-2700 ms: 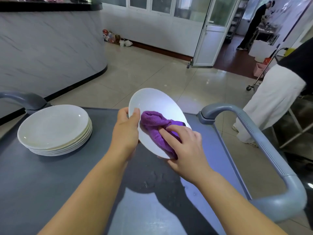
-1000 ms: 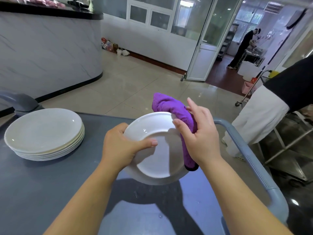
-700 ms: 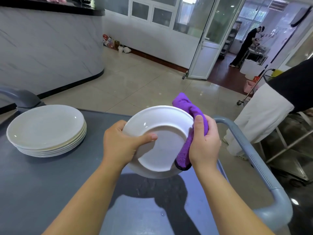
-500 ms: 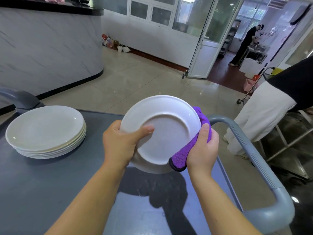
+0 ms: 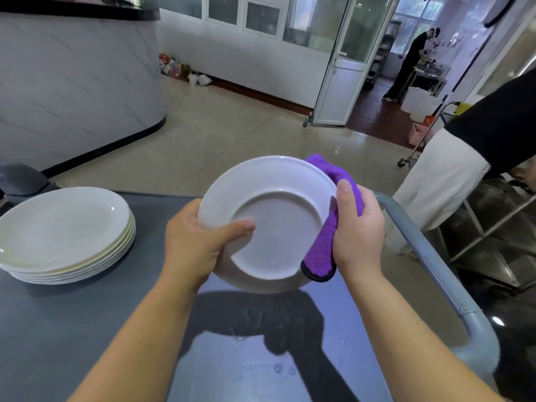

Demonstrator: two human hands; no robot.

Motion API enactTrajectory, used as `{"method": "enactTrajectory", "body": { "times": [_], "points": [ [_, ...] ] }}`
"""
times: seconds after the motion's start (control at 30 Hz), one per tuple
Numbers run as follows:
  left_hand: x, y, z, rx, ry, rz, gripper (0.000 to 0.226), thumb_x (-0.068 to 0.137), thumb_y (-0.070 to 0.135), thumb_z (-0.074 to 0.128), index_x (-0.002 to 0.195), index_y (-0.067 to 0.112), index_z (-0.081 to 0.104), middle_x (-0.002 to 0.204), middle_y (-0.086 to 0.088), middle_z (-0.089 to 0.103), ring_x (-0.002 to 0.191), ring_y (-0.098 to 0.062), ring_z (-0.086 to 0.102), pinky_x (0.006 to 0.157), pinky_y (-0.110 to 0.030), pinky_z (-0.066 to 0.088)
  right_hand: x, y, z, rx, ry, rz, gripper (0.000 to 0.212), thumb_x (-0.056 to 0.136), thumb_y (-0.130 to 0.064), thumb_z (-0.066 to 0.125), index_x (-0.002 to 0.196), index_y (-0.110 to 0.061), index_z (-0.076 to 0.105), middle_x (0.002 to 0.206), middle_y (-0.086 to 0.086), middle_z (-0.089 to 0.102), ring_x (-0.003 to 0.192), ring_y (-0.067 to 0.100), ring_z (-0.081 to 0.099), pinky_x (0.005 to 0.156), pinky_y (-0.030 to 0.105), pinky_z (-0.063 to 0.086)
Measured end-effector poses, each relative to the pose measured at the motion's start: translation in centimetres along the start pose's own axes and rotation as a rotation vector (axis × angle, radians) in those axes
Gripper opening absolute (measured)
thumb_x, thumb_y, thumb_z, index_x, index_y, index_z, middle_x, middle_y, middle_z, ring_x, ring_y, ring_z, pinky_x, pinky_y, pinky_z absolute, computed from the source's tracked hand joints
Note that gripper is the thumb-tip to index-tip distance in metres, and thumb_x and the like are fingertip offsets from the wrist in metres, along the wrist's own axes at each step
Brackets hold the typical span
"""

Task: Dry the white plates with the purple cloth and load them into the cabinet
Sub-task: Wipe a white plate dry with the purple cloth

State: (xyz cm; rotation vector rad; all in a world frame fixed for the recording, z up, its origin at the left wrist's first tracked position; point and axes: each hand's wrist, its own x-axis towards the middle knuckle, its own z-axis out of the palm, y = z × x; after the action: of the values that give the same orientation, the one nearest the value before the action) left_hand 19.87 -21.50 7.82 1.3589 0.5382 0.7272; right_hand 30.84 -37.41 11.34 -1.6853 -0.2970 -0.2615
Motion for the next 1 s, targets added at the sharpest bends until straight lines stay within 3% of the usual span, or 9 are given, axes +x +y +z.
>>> {"method": "enactTrajectory", "body": {
  "times": [0.1,0.2,0.3,0.47,0.57,0.7,0.8,0.87,1.0],
  "points": [
    [0.1,-0.3,1.3,-0.174,0.085,-0.001,0.059,0.04,0.031,0.089,0.094,0.021,0.069,0.091,0.001,0.075,0.083,-0.017,0.072,0.067,-0.03,0.056,-1.3,1.0,1.2,0.117,0.165,0.091,0.019,0.098,-0.043,0.048,0.096,-0.028,0.059,0.082,-0.018,0.062,0.075,-0.006,0.058,0.066,0.015,0.043],
    [0.0,-0.8,2.3,-0.326,0.093,-0.041,0.065,0.045,0.022,0.089,0.105,0.011,0.067,0.096,-0.007,0.074,0.086,-0.022,0.072,0.07,-0.032,0.057,-2.6,2.0,2.0,0.199,0.246,0.239,0.015,0.098,-0.043,0.048,0.092,-0.031,0.055,0.088,-0.014,0.063,0.082,0.004,0.061,0.071,0.025,0.047],
    [0.2,-1.2,1.5,-0.258,0.009,-0.105,0.067,0.039,0.019,0.093,0.1,0.012,0.069,0.091,-0.006,0.074,0.08,-0.023,0.07,0.064,-0.026,0.055,-1.1,2.1,1.1,0.128,0.151,0.247,0.026,0.096,-0.043,0.052,0.081,-0.021,0.054,0.077,-0.009,0.059,0.07,0.008,0.056,0.066,0.029,0.046],
    [0.8,-0.6,0.6,-0.227,-0.016,-0.107,0.06,0.042,0.019,0.09,0.098,0.016,0.068,0.096,-0.006,0.074,0.089,-0.028,0.071,0.069,-0.038,0.057,1.5,0.2,0.0,-0.055,-0.044,0.084,0.027,0.095,-0.036,0.056,0.075,-0.018,0.053,0.07,-0.008,0.053,0.053,-0.005,0.046,0.051,0.011,0.037],
    [0.3,0.0,1.7,-0.28,0.059,-0.036,0.059,0.045,0.013,0.09,0.099,0.016,0.067,0.095,-0.005,0.074,0.087,-0.024,0.072,0.068,-0.036,0.057,0.4,0.3,0.8,0.03,0.102,0.136,0.026,0.095,-0.043,0.053,0.089,-0.018,0.058,0.075,-0.013,0.057,0.058,-0.009,0.05,0.056,0.013,0.039],
    [-0.6,-0.1,3.3,-0.44,0.13,-0.024,0.046,0.061,0.006,0.083,0.101,0.018,0.063,0.103,-0.006,0.072,0.094,-0.021,0.07,0.076,-0.033,0.057,-2.9,1.3,2.3,0.21,0.22,0.314,0.026,0.096,-0.045,0.05,0.103,-0.02,0.057,0.088,-0.009,0.063,0.076,0.003,0.059,0.061,0.024,0.041],
    [-0.7,-0.1,2.5,-0.415,0.043,-0.093,0.051,0.055,0.012,0.08,0.103,0.013,0.064,0.103,-0.009,0.072,0.091,-0.022,0.07,0.073,-0.029,0.057,-1.7,1.5,1.4,0.15,0.153,0.288,0.025,0.095,-0.041,0.053,0.086,-0.018,0.054,0.078,-0.006,0.059,0.07,0.01,0.055,0.059,0.026,0.04],
    [-0.1,0.3,1.5,-0.343,-0.033,-0.145,0.055,0.049,0.017,0.08,0.101,0.012,0.063,0.101,-0.011,0.072,0.087,-0.026,0.07,0.073,-0.037,0.058,0.2,1.0,0.3,0.071,0.05,0.221,0.03,0.095,-0.038,0.056,0.075,-0.016,0.05,0.071,-0.004,0.053,0.064,0.01,0.048,0.058,0.027,0.039],
    [0.5,0.8,0.7,-0.207,0.026,-0.109,0.053,0.048,0.016,0.091,0.091,0.016,0.06,0.091,-0.007,0.072,0.083,-0.031,0.07,0.072,-0.048,0.059,1.4,0.2,-0.5,-0.017,-0.054,0.096,0.028,0.095,-0.038,0.056,0.081,-0.014,0.057,0.073,-0.005,0.056,0.056,0.0,0.048,0.053,0.015,0.039]
  ]
}}
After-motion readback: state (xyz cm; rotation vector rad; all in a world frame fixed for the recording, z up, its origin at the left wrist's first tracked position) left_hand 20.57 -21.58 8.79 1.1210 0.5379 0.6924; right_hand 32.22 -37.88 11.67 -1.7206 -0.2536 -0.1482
